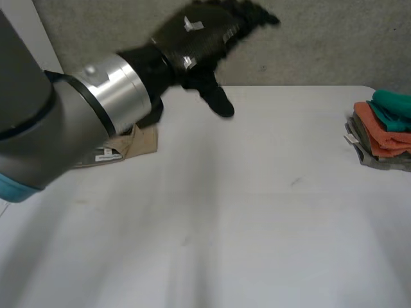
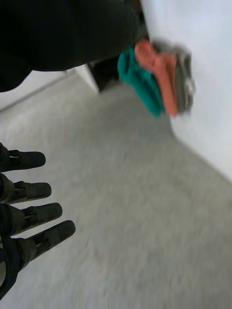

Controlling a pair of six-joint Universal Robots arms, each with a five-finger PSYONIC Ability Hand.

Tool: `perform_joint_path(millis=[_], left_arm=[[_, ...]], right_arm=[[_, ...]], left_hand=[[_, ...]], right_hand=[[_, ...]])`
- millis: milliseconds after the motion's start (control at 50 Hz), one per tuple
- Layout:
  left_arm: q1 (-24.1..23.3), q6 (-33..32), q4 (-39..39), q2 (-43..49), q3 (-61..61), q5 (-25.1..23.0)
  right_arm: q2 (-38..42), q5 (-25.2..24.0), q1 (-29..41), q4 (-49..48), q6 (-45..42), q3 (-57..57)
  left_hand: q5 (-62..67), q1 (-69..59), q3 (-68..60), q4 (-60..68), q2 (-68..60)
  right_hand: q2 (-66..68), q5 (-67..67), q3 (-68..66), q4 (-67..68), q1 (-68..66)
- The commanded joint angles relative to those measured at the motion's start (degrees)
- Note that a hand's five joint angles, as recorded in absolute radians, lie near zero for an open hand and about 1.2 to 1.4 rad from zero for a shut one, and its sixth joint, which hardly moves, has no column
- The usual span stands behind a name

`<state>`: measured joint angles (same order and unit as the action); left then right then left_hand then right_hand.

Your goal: Fold the laundry.

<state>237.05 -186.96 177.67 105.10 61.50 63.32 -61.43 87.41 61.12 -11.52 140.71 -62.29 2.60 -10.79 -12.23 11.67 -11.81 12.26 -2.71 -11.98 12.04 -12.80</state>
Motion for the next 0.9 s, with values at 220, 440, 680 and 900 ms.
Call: perform_joint_path(millis=[220, 440, 680, 900], left_arm=[[23.88, -3.4, 0.92, 6.15, -10.7, 18.95], [31.98, -15.88, 6.19, 31.81, -17.99, 16.67], [32.86, -16.77, 12.17, 52.83, -30.73, 7.79], [29.7, -16.51, 21.22, 53.82, -33.03, 12.7]], right_arm=[[-18.55, -25.0, 25.0, -31.37, 20.84, -27.26], [-15.83, -26.68, 41.35, -14.86, 19.35, -36.93], [-11.43, -21.85, 44.96, -10.1, 11.61, -41.5], [-11.78, -20.88, 44.52, -10.8, 11.43, -43.96]], left_hand=[[-2.6, 0.79, 2.23, -1.67, 1.81], [-2.6, 0.79, 2.23, -1.67, 1.81], [0.96, -2.78, -1.34, 1.9, -1.76], [67.4, -69.21, -67.77, 68.33, -68.19]], right_hand=[[-2.26, 2.71, 1.98, -2.04, 2.8], [-2.26, 2.71, 1.98, -2.04, 2.8], [-2.26, 2.71, 1.98, -2.04, 2.8], [-2.26, 2.71, 1.98, -2.04, 2.8]])
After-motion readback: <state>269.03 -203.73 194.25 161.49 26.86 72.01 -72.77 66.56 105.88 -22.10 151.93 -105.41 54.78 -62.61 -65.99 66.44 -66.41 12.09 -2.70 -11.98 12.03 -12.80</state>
